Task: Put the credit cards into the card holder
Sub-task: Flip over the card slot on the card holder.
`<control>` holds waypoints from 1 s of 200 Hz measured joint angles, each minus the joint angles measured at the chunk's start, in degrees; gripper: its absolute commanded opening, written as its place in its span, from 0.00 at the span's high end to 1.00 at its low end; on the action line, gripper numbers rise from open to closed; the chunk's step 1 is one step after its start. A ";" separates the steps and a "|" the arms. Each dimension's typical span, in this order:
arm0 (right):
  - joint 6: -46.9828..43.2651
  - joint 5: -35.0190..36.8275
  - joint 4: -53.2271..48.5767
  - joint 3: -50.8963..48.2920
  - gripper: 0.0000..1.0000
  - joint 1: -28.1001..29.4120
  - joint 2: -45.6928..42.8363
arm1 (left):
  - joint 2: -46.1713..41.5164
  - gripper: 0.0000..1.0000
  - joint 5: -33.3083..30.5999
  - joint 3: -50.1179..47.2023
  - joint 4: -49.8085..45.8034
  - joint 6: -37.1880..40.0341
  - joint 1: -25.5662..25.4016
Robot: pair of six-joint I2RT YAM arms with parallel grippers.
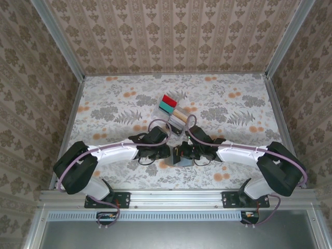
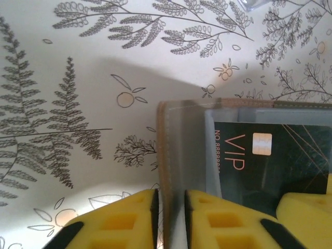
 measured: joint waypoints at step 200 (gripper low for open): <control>-0.46 11.98 -17.73 0.57 1.00 -0.28 -14.58 | -0.72 0.59 -2.14 -2.05 1.95 0.55 0.00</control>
